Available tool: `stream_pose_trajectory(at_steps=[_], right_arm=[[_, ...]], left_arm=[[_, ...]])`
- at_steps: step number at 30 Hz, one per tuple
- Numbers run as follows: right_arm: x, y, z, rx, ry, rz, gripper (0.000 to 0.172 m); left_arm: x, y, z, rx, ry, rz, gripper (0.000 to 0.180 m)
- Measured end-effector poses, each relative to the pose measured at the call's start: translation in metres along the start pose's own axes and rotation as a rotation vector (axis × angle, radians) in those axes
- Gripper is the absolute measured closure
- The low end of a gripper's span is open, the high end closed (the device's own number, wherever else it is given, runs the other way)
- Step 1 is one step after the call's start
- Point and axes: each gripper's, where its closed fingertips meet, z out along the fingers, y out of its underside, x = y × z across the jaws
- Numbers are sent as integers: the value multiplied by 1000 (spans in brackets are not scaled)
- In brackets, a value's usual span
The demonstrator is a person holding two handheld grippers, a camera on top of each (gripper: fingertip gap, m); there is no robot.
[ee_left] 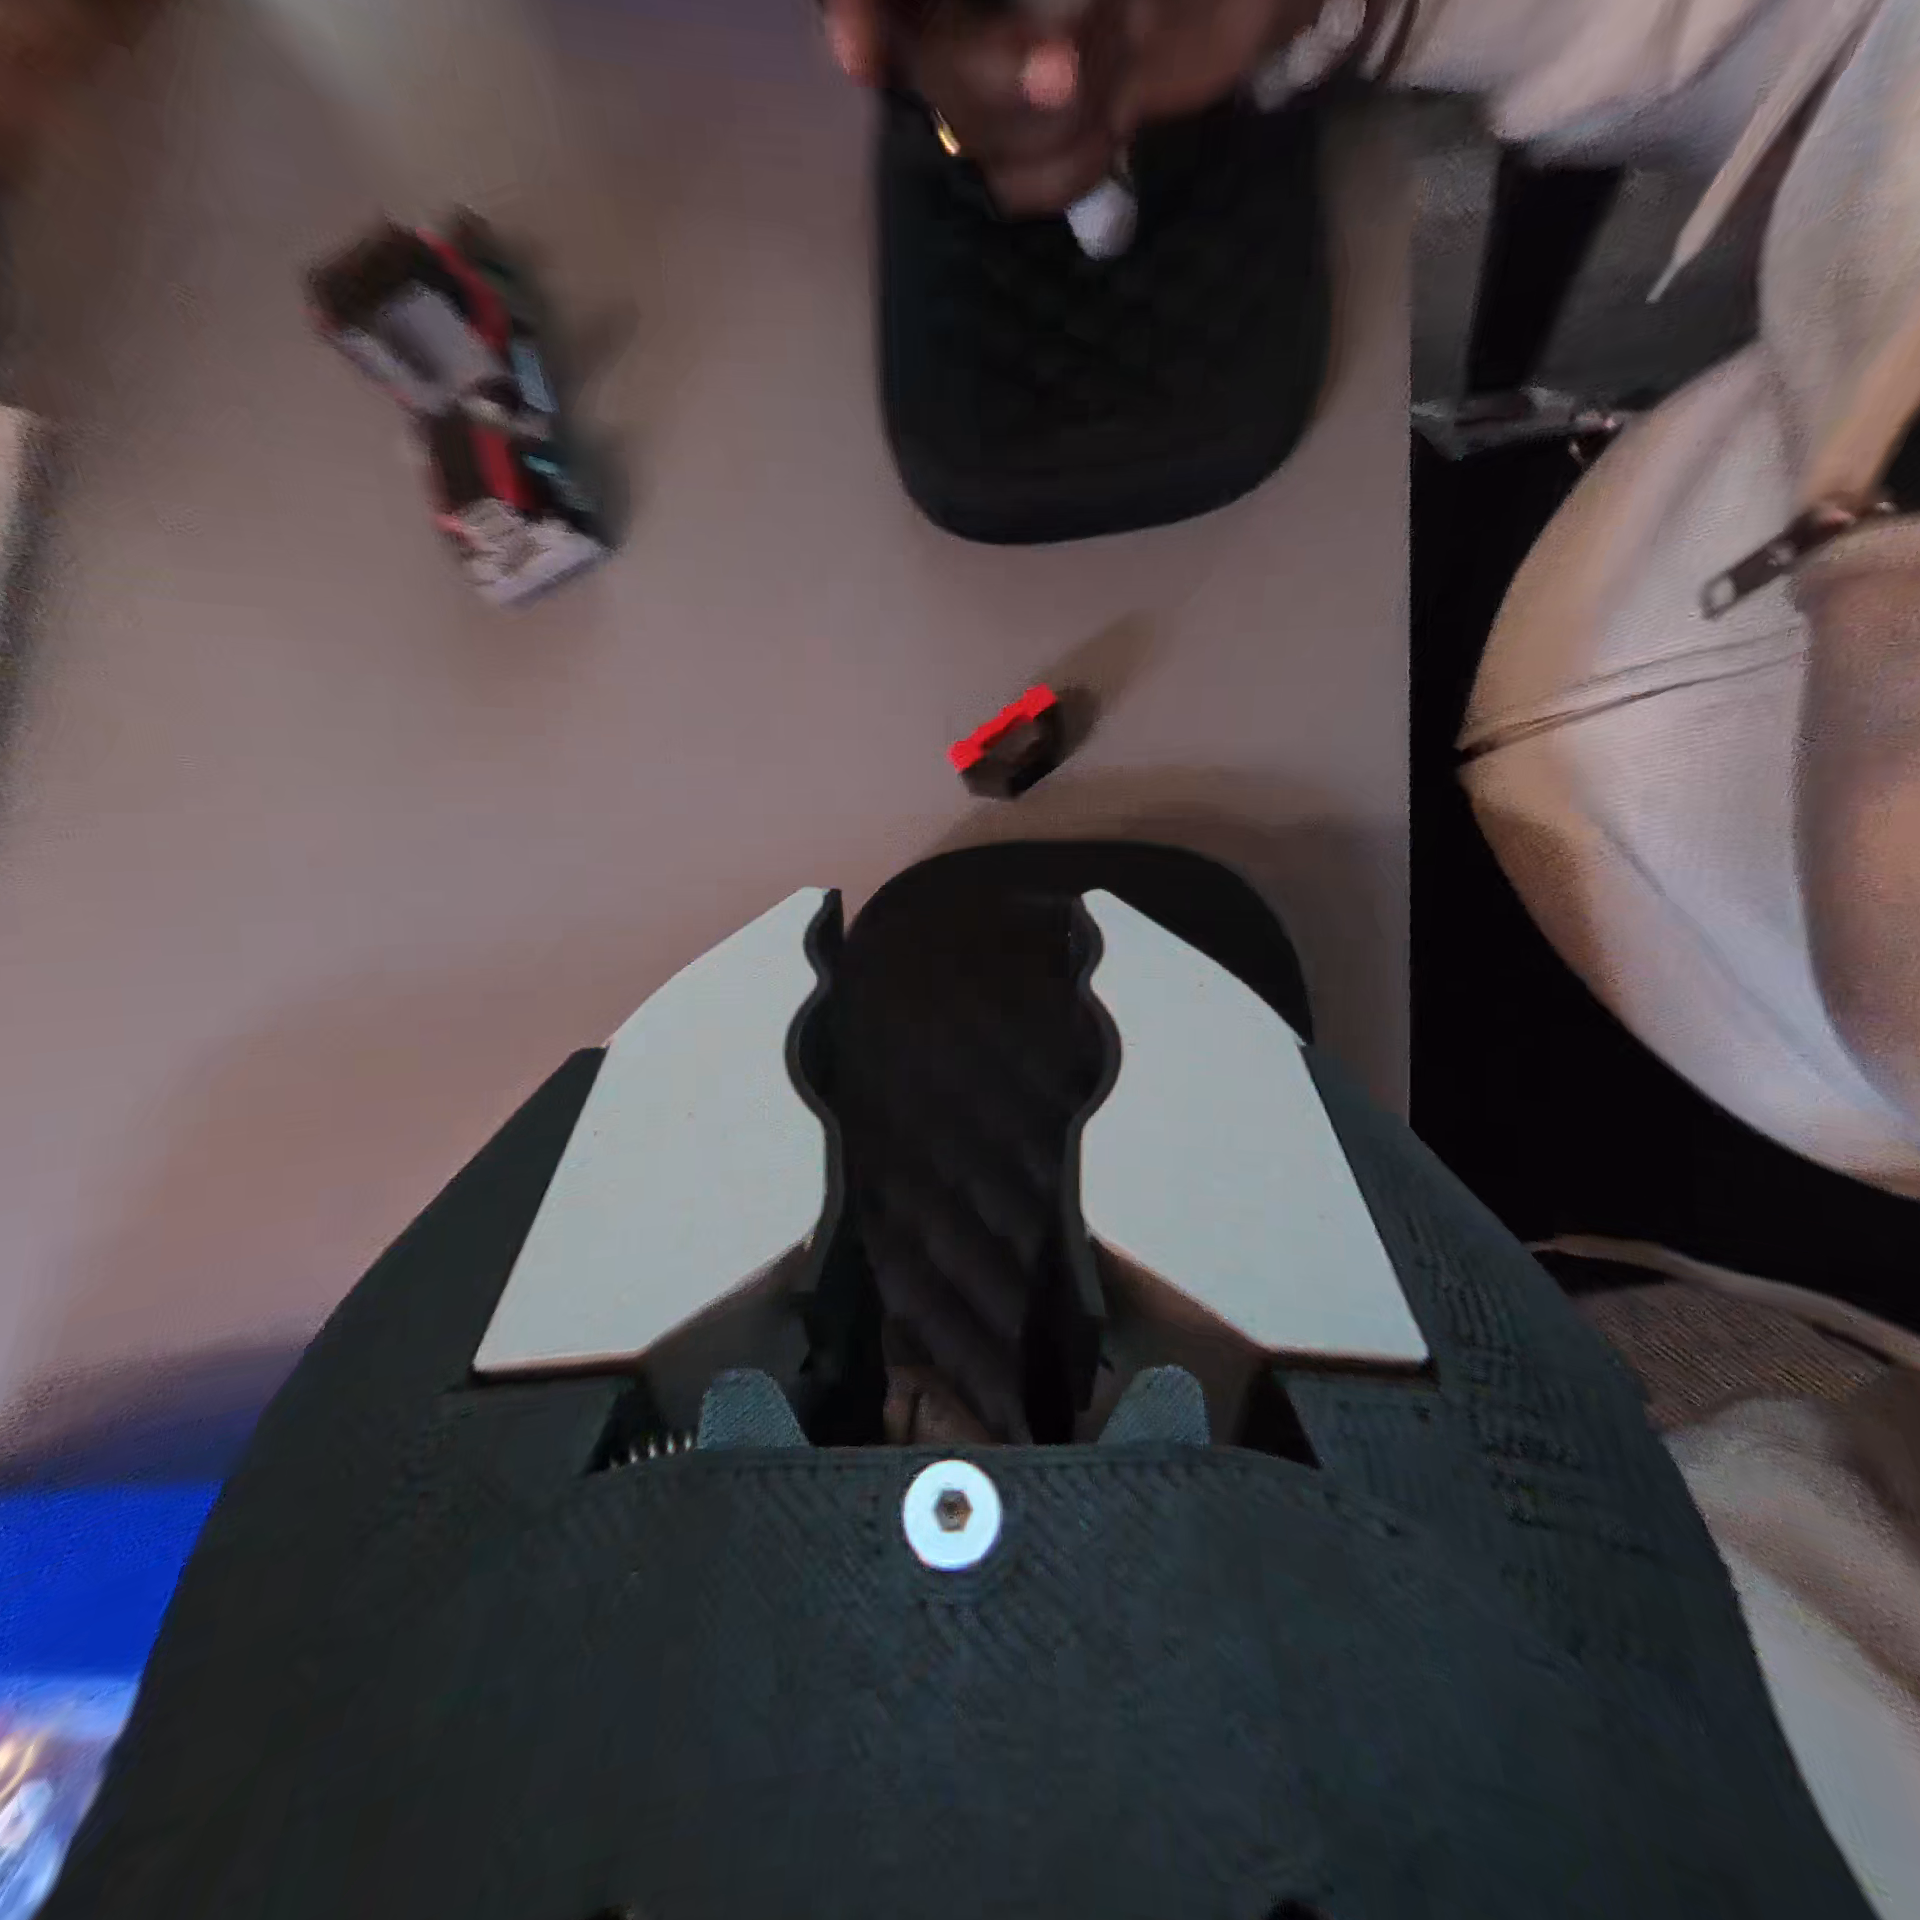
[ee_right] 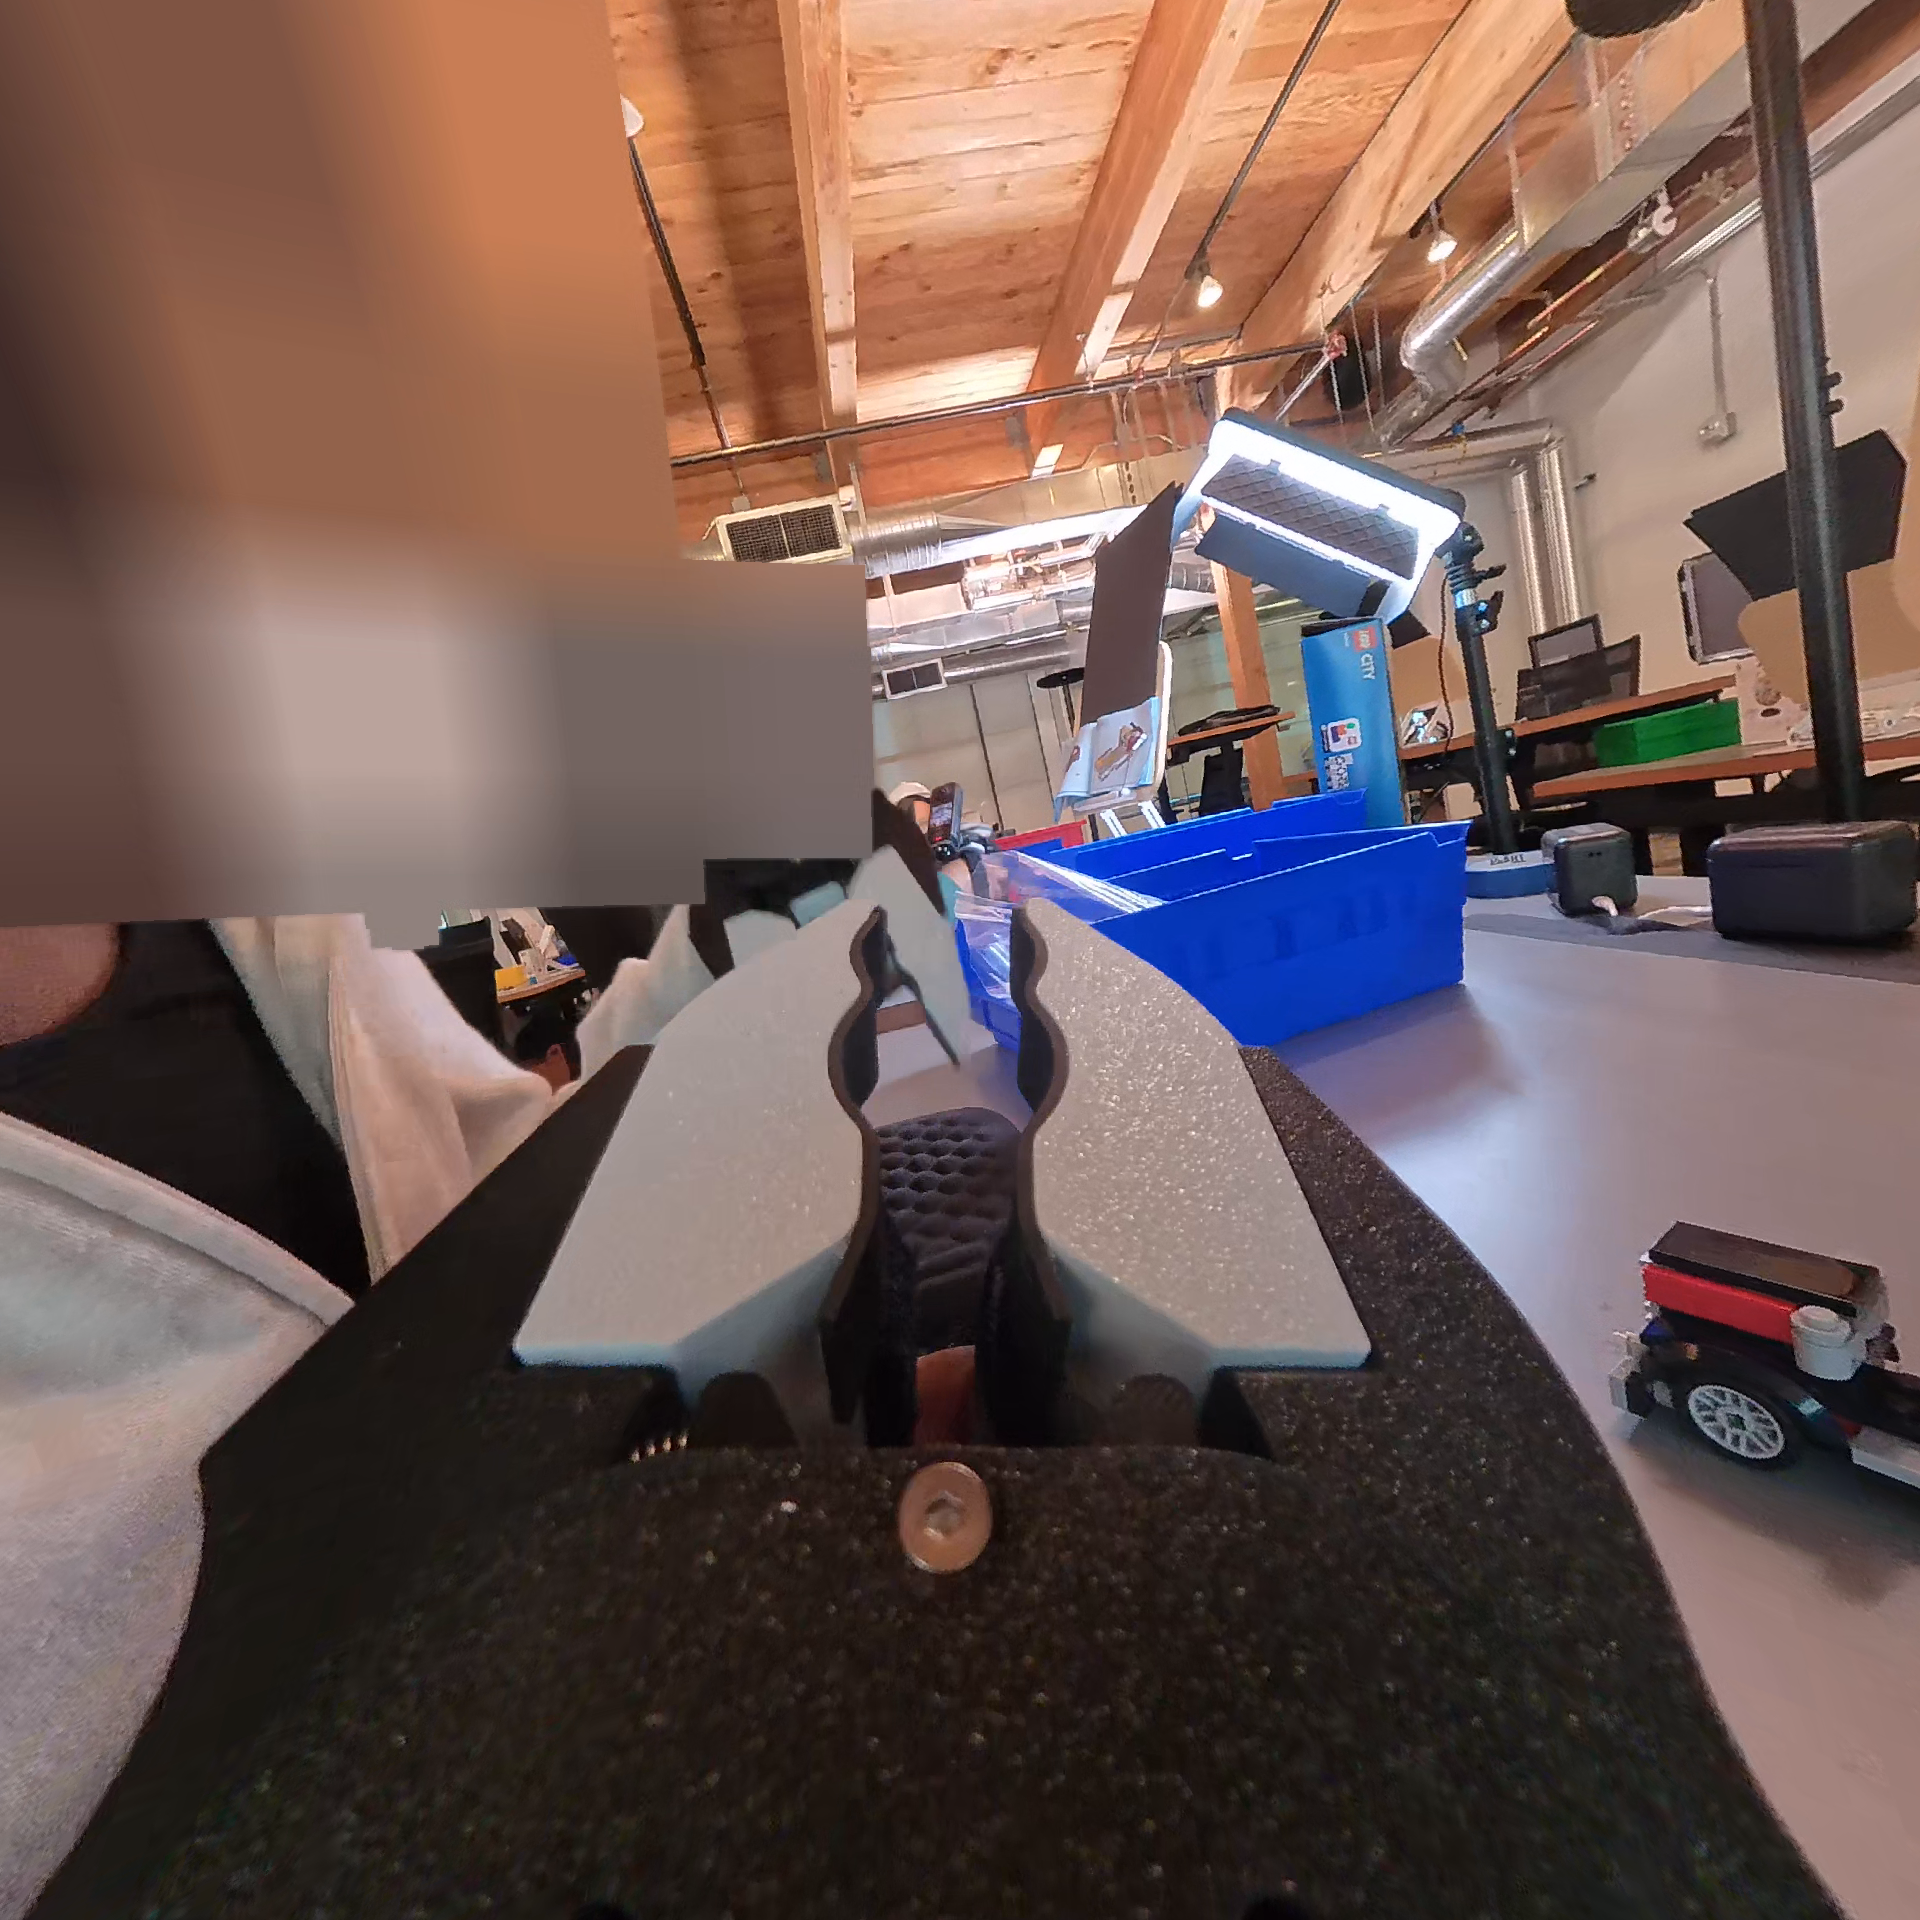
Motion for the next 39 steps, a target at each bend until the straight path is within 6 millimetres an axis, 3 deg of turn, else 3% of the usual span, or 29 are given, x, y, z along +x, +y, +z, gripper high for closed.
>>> stream_pose_trajectory(at_steps=[3,5,7,10,12,15,18,20,22,23,25,29,34,37,39], right_arm=[[-2,1,0,-3,-3,-14,150],[-2,1,0,-8,-4,-15,150],[-2,2,0,-9,-6,-14,150],[-2,1,0,-5,-5,-17,150],[-2,1,0,-7,-5,-16,150],[-2,2,1,-13,-6,-19,150],[-2,3,1,-19,-3,-25,150],[0,5,2,-34,20,-35,147],[2,10,5,-69,52,-67,140],[4,13,7,-95,82,-93,136],[6,19,12,-147,135,-167,130],[5,24,20,-187,214,-339,139],[9,35,24,-259,247,-372,151],[10,36,24,-273,265,-401,164],[6,30,23,-226,237,-386,164]], left_arm=[[6,5,51,-143,105,-96,128],[17,0,73,-164,167,-174,126],[21,3,86,-223,157,-188,124],[12,7,95,-262,85,-226,124],[12,9,100,-279,79,-202,142],[9,5,99,-242,66,-113,148],[-16,-15,89,-70,-47,-5,148],[-41,-49,69,177,-247,162,148],[-66,-83,32,412,-590,351,149],[-70,-94,13,495,-751,440,149],[-66,-102,1,512,-923,603,149],[-57,-101,27,338,-958,814,149],[-42,-107,45,292,-936,936,148],[-37,-110,47,321,-912,932,148],[-36,-112,45,409,-829,803,148]])
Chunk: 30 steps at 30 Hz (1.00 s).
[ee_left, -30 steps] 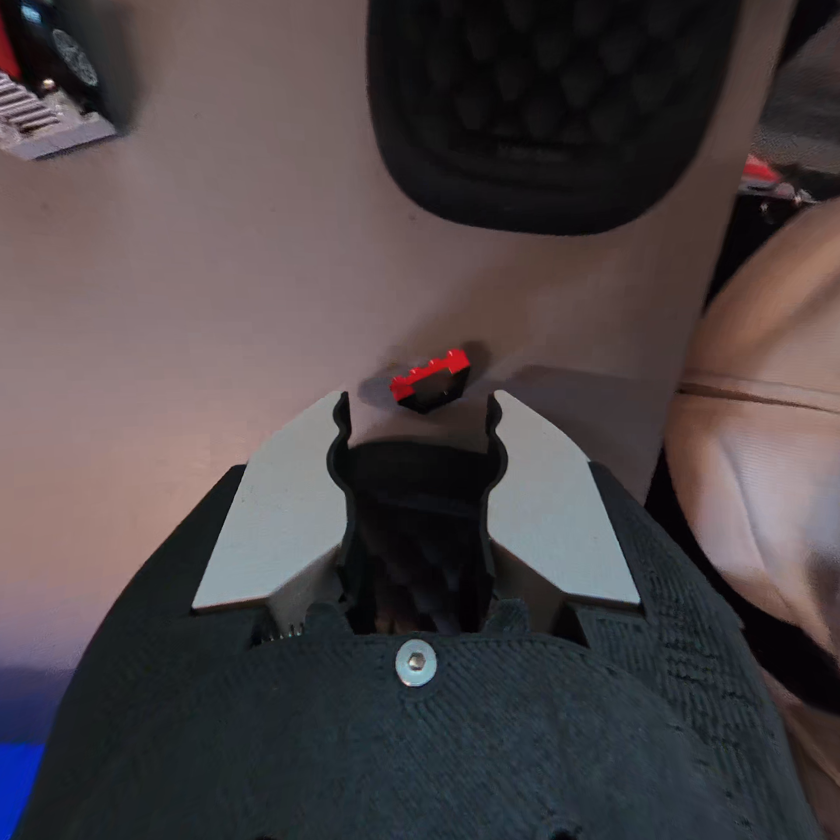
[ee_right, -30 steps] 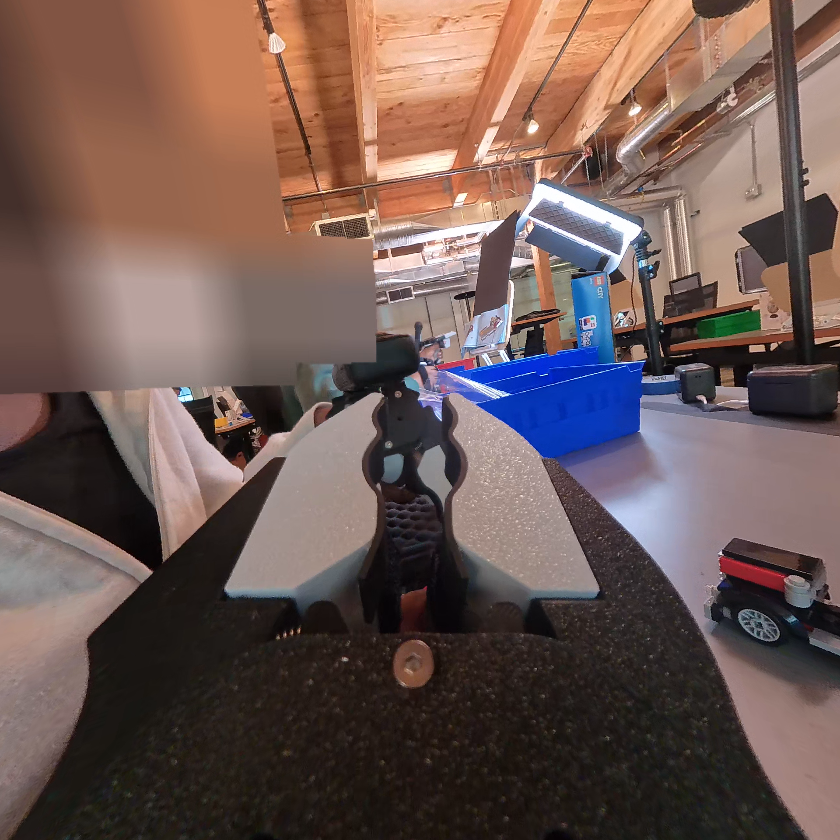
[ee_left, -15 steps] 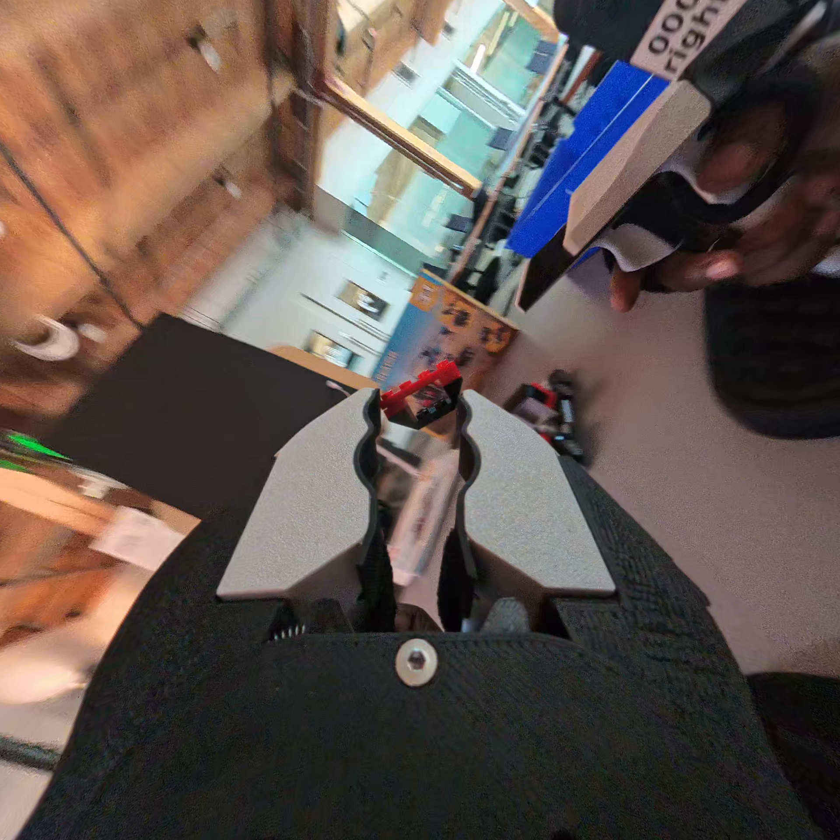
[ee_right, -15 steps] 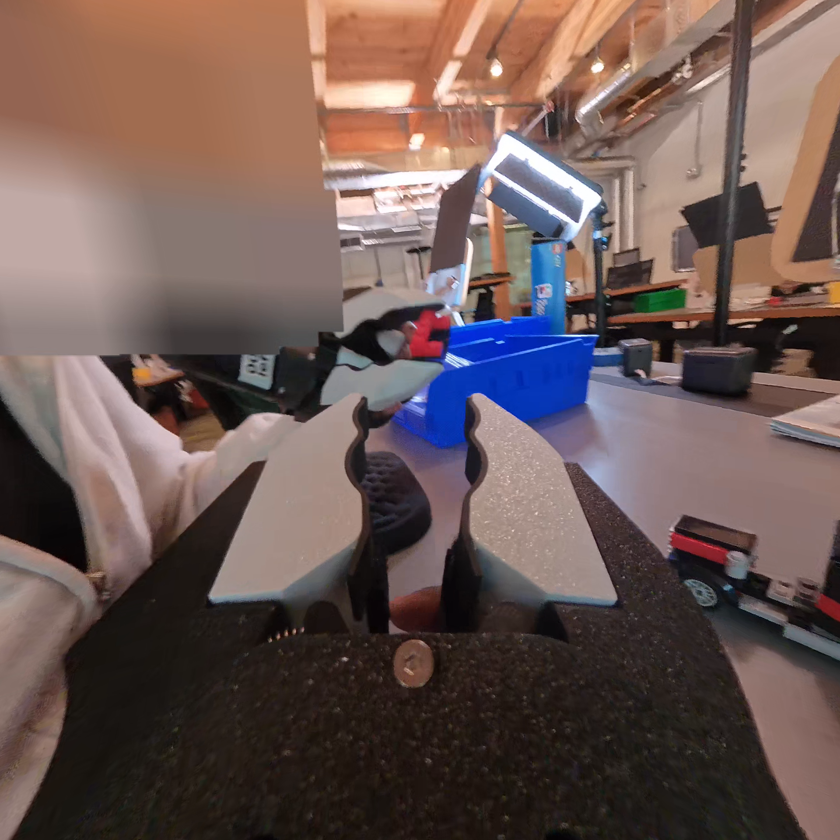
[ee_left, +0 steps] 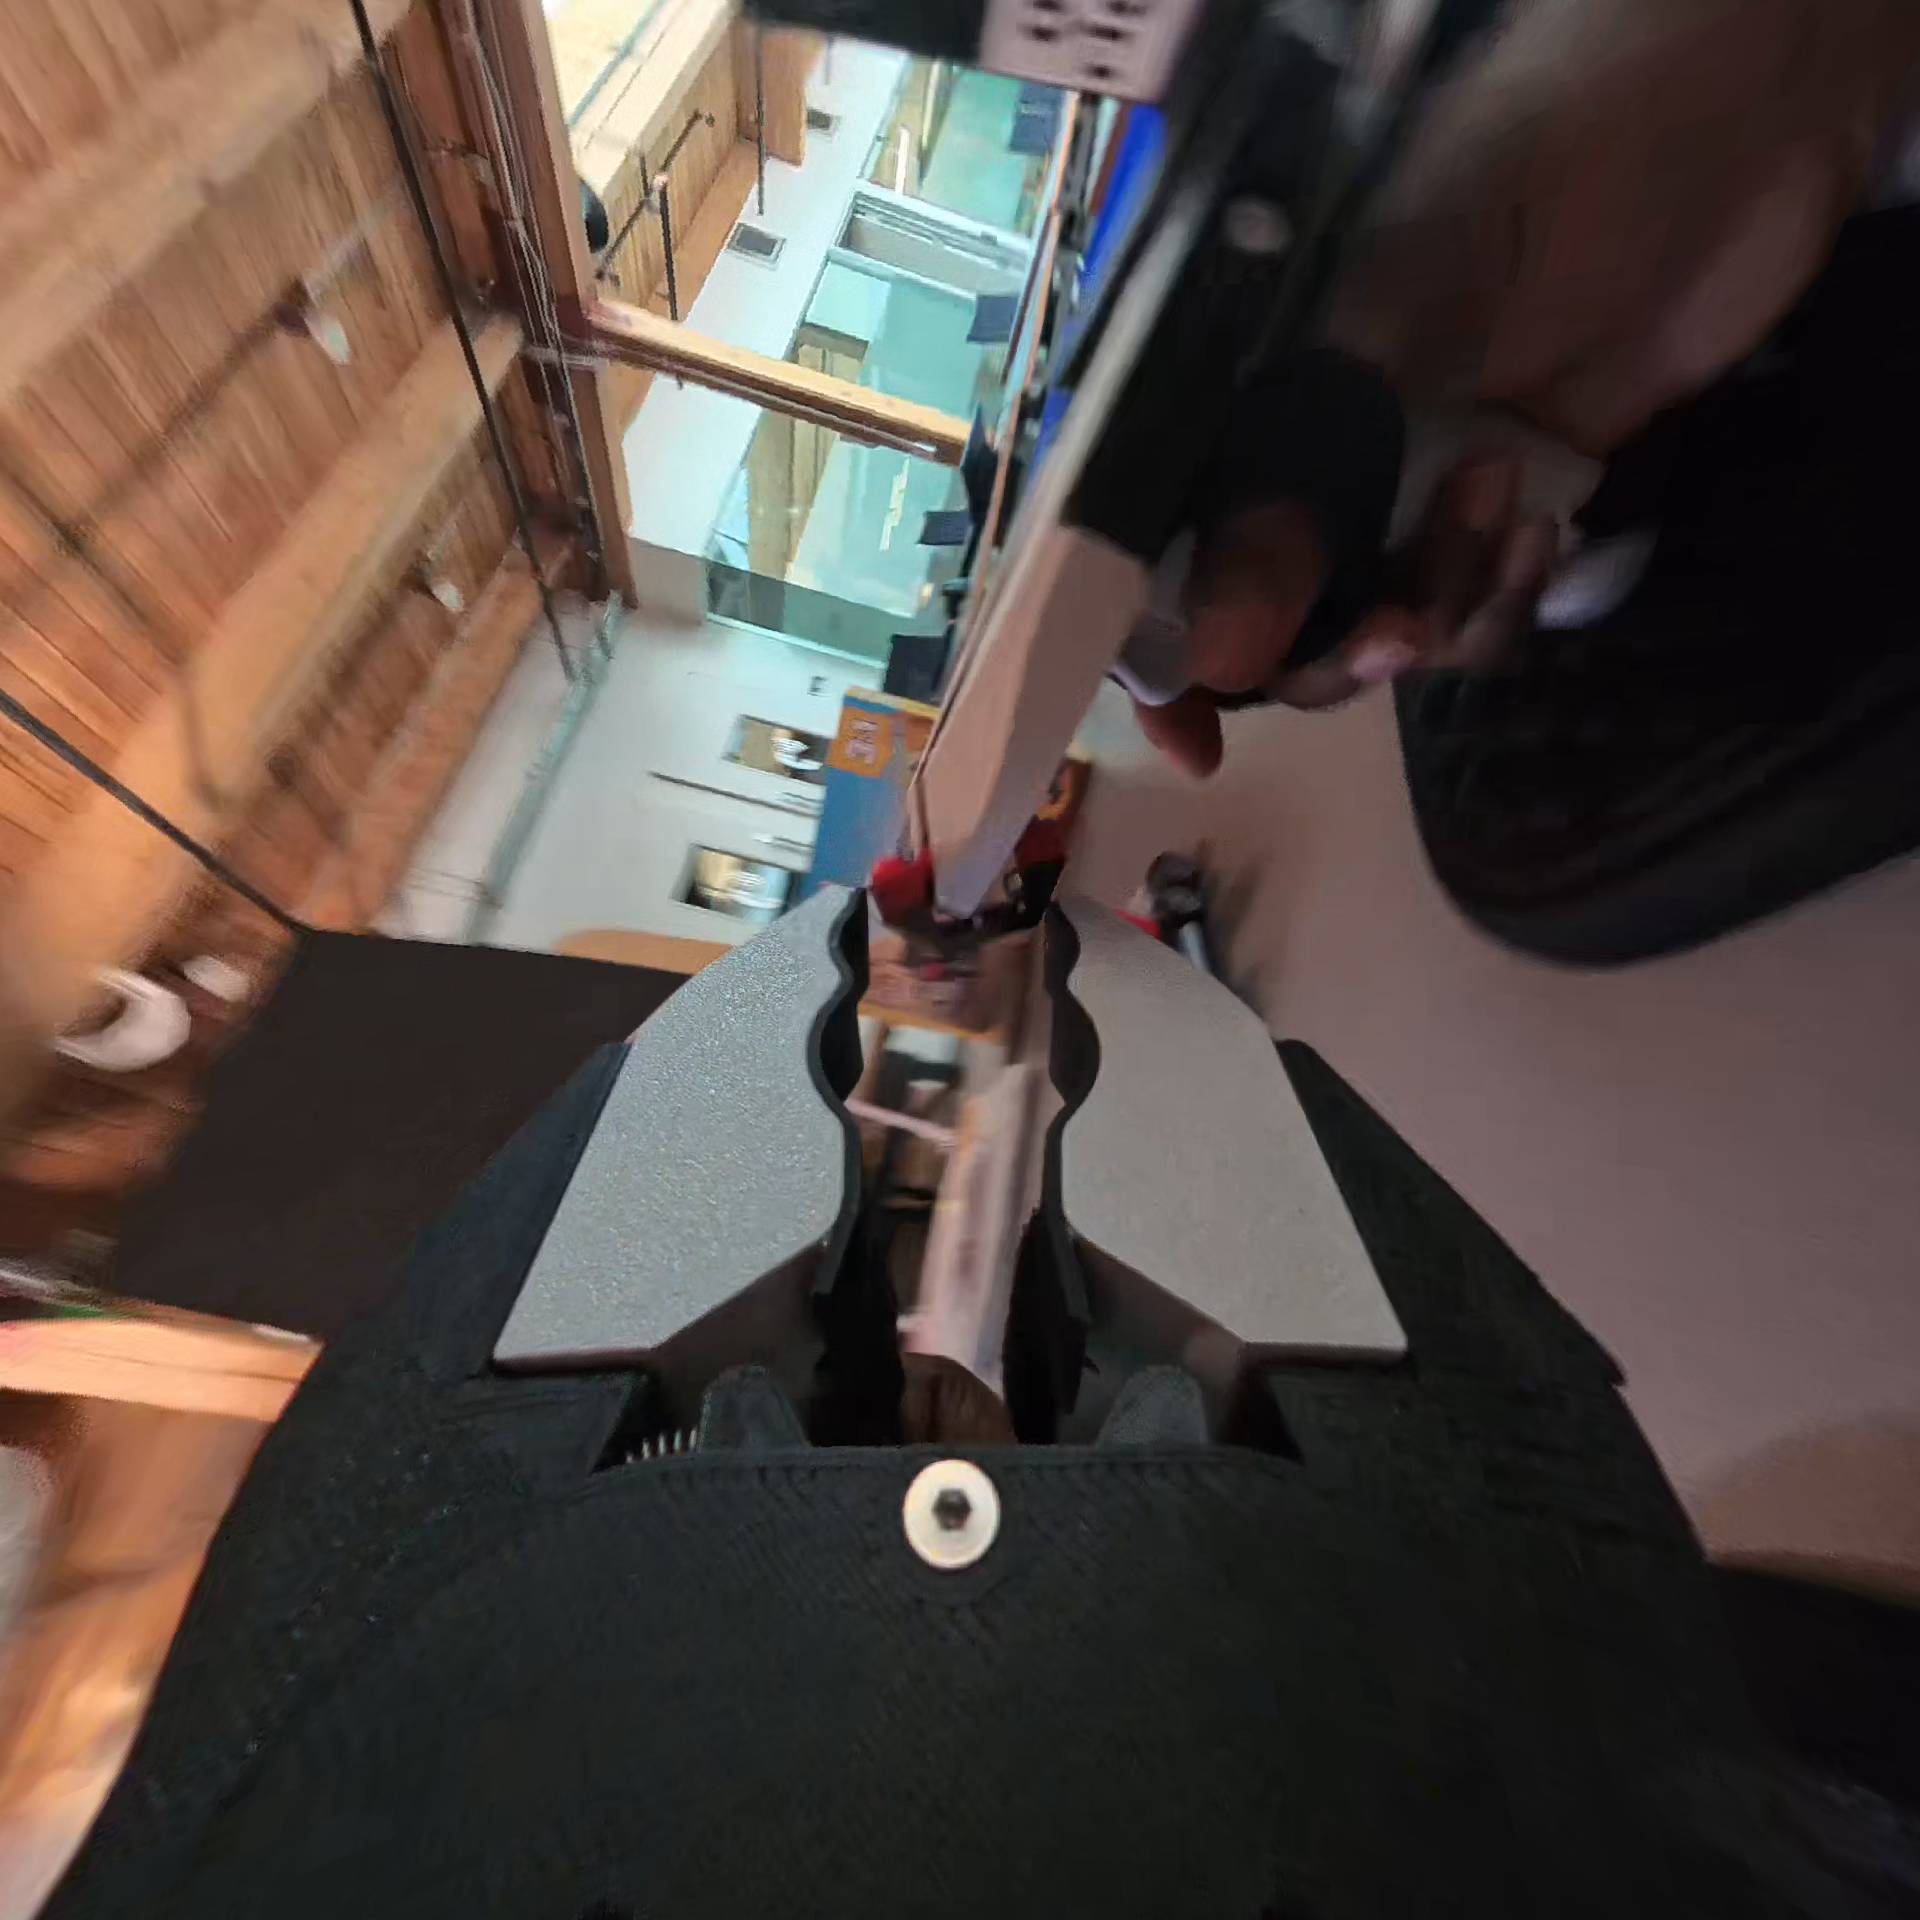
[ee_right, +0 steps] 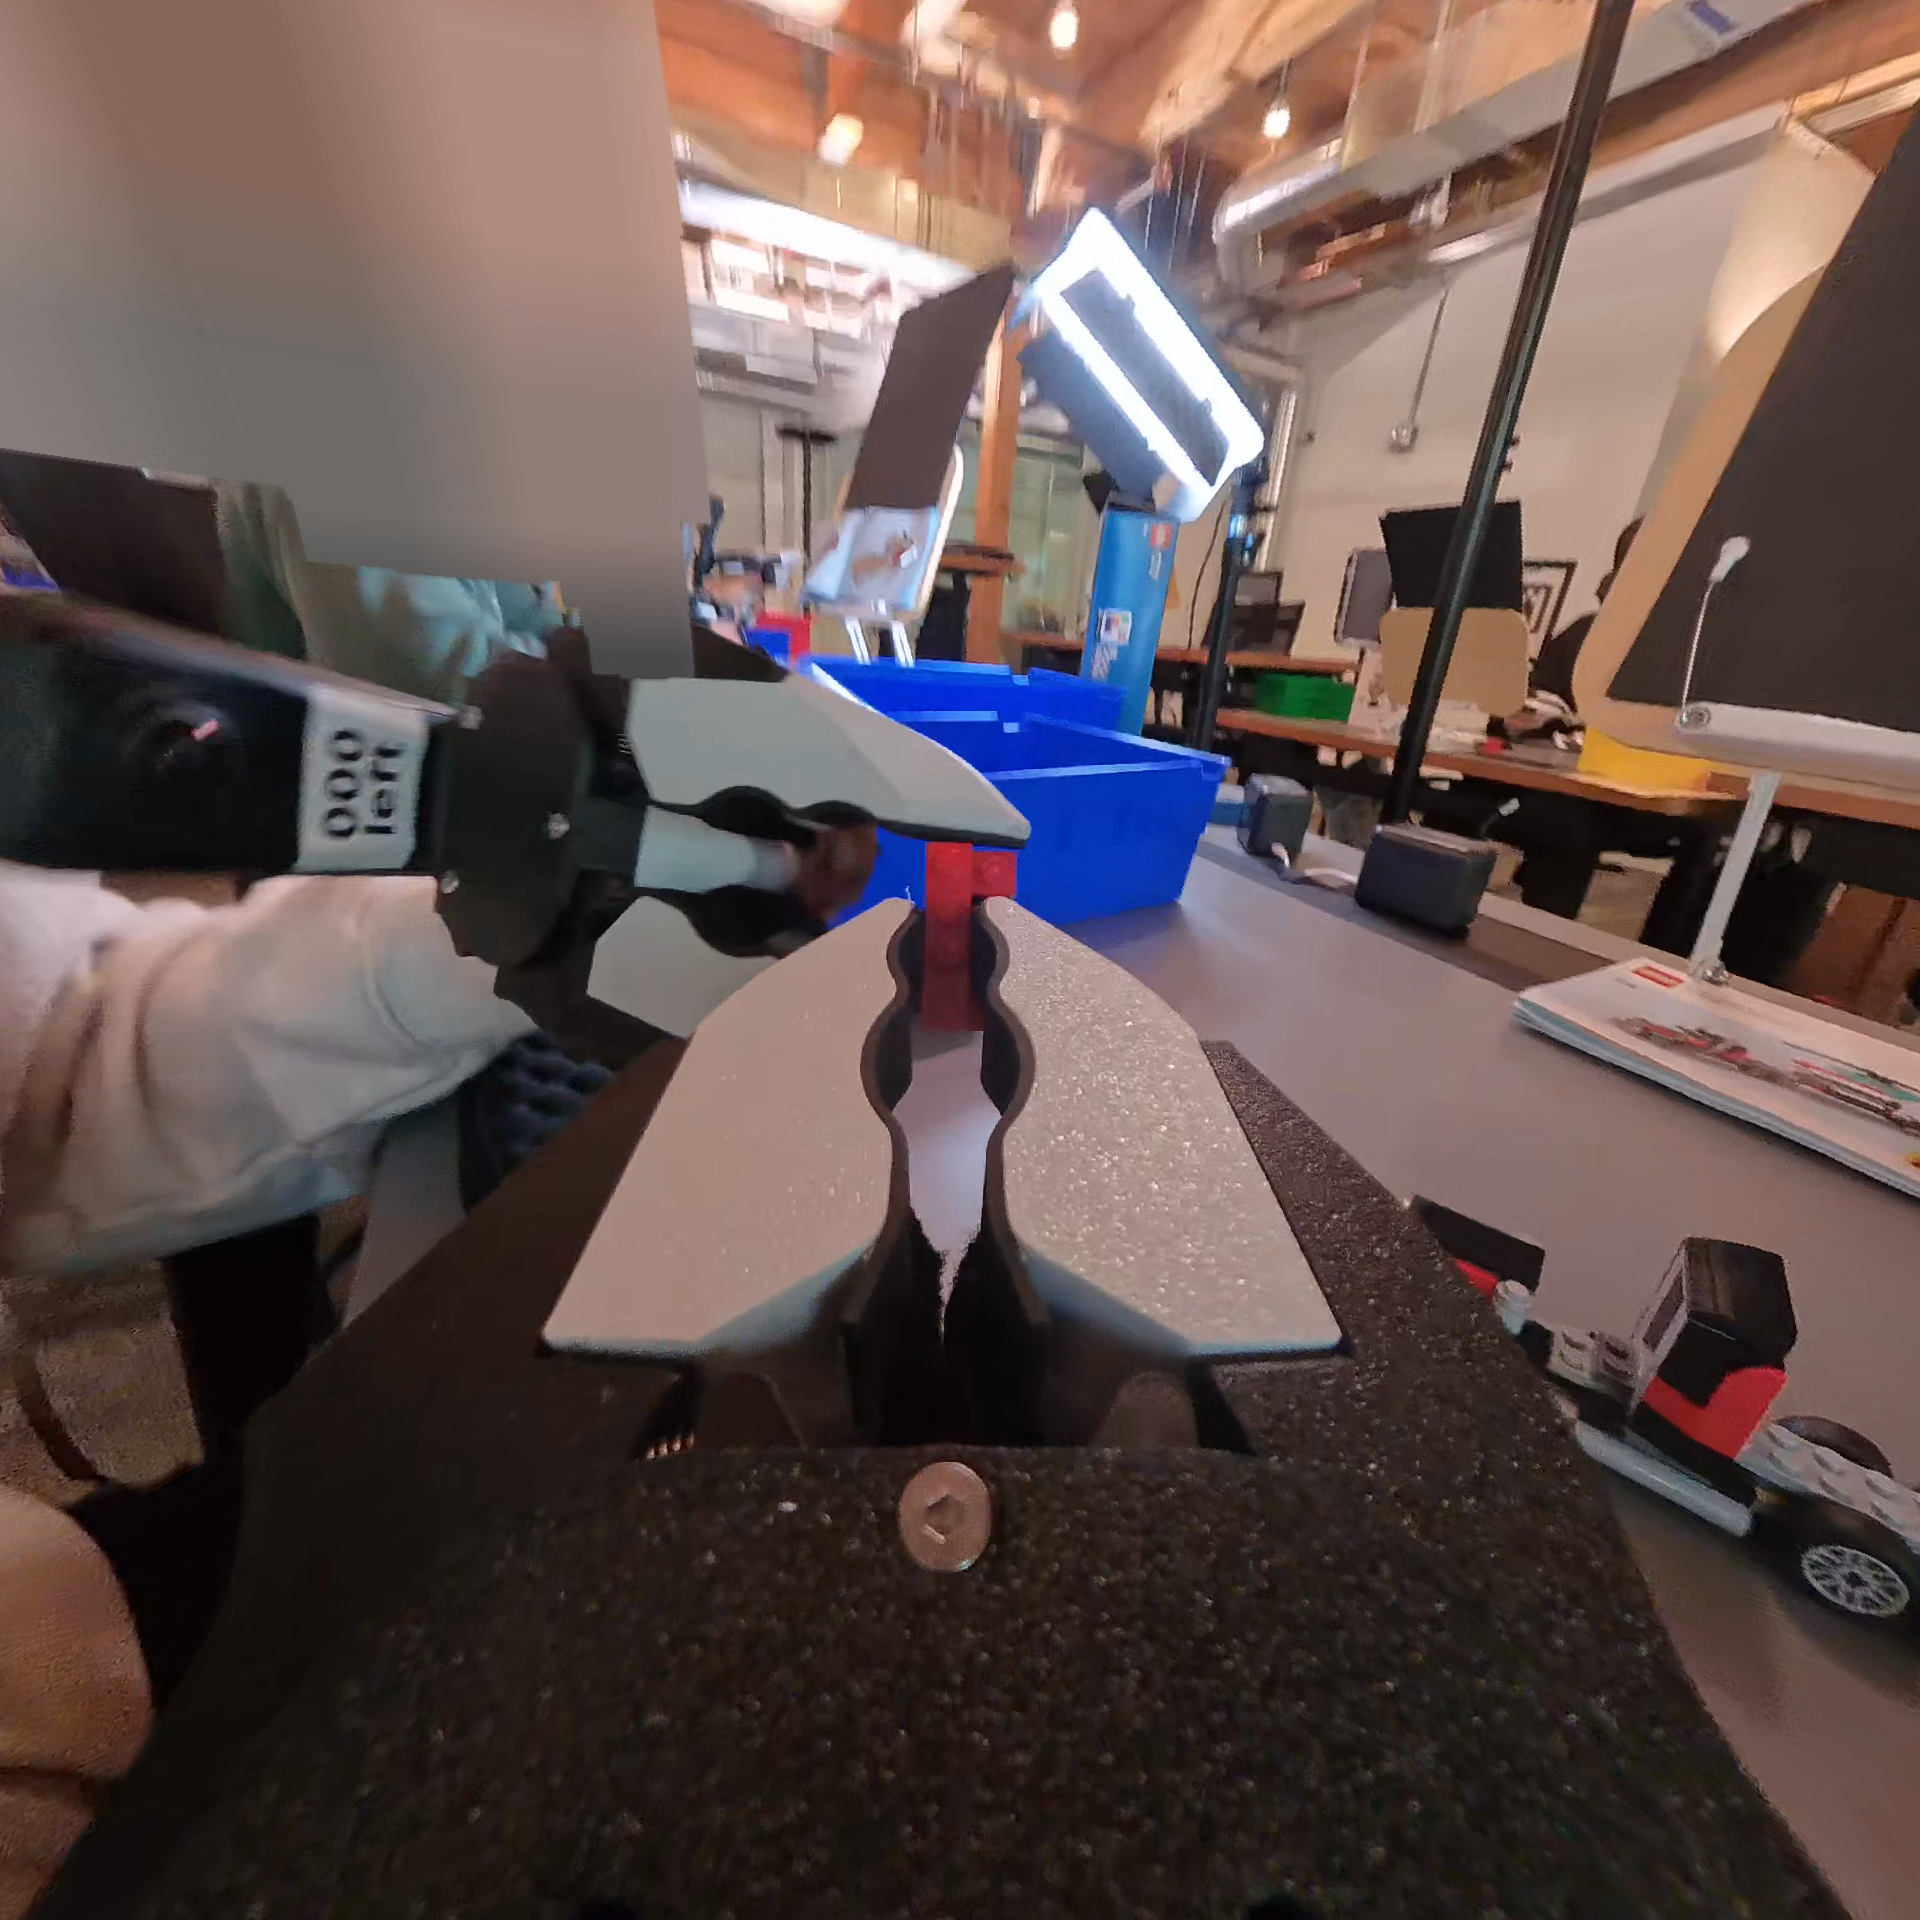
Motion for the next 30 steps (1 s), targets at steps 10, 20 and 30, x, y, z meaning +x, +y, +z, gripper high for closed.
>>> stream_pose_trajectory(at_steps=[10,20,30], right_arm=[[-8,-28,-16,241,-206,212,164],[-18,-23,-12,198,-253,193,164],[-13,-17,-11,132,-191,152,165]], left_arm=[[-29,-20,-11,437,340,-1326,145],[-4,-37,-11,428,515,-1305,163],[-1,-28,-10,379,547,-1379,163]])
